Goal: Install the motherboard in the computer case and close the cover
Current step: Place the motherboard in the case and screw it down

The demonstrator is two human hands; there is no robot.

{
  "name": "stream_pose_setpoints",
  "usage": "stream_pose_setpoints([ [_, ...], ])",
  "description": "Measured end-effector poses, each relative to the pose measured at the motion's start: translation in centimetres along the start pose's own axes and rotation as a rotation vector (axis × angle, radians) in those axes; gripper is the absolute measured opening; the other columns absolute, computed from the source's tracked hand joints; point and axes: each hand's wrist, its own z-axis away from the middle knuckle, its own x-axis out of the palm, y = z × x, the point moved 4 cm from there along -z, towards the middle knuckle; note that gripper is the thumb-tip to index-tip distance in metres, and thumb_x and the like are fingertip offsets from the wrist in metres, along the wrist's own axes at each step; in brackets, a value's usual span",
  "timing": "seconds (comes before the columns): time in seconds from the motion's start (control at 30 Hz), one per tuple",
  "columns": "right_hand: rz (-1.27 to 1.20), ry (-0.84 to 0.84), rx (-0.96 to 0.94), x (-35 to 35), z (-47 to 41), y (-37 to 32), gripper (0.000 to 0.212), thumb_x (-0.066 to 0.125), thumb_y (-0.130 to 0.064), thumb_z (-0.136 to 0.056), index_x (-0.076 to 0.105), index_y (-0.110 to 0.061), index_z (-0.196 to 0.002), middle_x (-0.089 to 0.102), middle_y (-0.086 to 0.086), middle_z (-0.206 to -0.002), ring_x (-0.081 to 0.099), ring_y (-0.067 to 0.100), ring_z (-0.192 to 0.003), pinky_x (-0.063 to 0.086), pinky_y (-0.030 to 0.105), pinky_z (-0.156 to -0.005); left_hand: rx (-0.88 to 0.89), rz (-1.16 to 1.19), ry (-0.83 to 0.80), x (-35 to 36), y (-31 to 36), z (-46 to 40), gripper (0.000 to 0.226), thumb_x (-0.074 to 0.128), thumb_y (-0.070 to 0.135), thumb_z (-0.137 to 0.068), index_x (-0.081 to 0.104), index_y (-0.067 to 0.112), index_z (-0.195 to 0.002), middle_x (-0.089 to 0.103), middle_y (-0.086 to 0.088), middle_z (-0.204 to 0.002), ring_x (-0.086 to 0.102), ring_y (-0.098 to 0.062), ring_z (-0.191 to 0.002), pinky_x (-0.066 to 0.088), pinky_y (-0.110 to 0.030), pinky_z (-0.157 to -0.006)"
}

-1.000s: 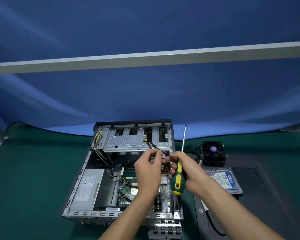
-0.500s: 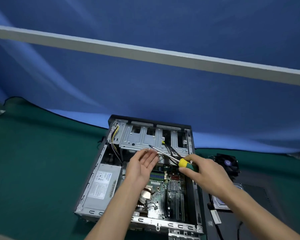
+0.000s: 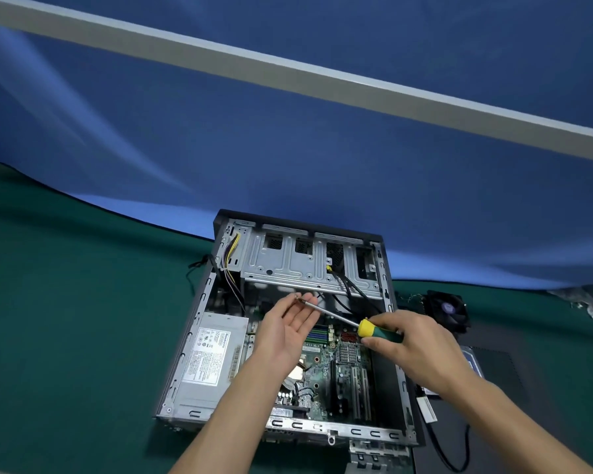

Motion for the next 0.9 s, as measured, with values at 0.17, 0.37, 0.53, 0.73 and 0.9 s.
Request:
stream_pose_setpoints([
  [0.17, -0.006, -0.036, 0.029, 0.3, 0.1, 0.3, 0.034, 0.059, -0.062, -0.081, 0.066, -0.045, -0.111, 0.062, -0.017, -0.093, 0.053, 0.003, -0.086, 0.037, 0.021, -0.06, -0.015, 0.012, -0.009, -0.8, -0.5, -0.5, 0.011, 0.055, 0.006, -0.091, 0.059, -0.002, -0.097, 0.071, -0.017, -0.082, 0.072, -0.024, -0.077, 0.058, -0.031, -0.059],
  [0.37, -0.024, -0.075, 0.06, 0.1, -0.1, 0.4, 0.035, 0.061, -0.061, -0.08, 0.067, -0.044, -0.109, 0.06, -0.02, -0.092, 0.053, 0.002, -0.085, 0.033, 0.019, -0.058, -0.019, 0.008, -0.014, -1.2, -0.9, -0.7, 0.01, 0.055, 0.005, -0.091, 0.061, -0.002, -0.091, 0.072, -0.018, -0.083, 0.072, -0.025, -0.079, 0.058, -0.031, -0.06],
  [0.53, 0.006, -0.112, 0.075, -0.6, -0.6, 0.1, 0.034, 0.064, -0.059, -0.08, 0.069, -0.042, -0.108, 0.062, -0.023, -0.099, 0.056, 0.002, -0.086, 0.042, 0.022, -0.064, 0.007, -0.018, -0.002, -1.4, -1.0, -0.9, 0.008, 0.056, 0.003, -0.09, 0.061, -0.003, -0.091, 0.072, -0.019, -0.085, 0.072, -0.026, -0.081, 0.059, -0.031, -0.061],
  [0.73, 0.023, -0.214, 0.122, -1.0, -1.5, -0.5, 0.032, 0.067, -0.054, -0.08, 0.072, -0.03, -0.101, 0.052, -0.017, -0.048, 0.046, -0.003, -0.039, 0.027, 0.013, -0.038, 0.01, -0.043, 0.046, -1.9, -2.0, -1.5, 0.009, 0.056, 0.003, -0.09, 0.062, -0.004, -0.092, 0.071, -0.02, -0.085, 0.072, -0.026, -0.077, 0.06, -0.033, -0.062],
  [0.9, -0.239, -0.336, 0.189, -1.5, -2.4, -0.5, 0.016, 0.066, -0.021, -0.081, 0.061, -0.025, -0.096, 0.066, -0.004, -0.07, 0.055, 0.009, -0.05, 0.041, 0.021, -0.049, -0.027, 0.007, 0.066, -2.2, -2.6, -2.0, 0.012, 0.053, 0.005, -0.093, 0.06, -0.005, -0.097, 0.071, -0.019, -0.083, 0.071, -0.025, -0.075, 0.06, -0.033, -0.063],
])
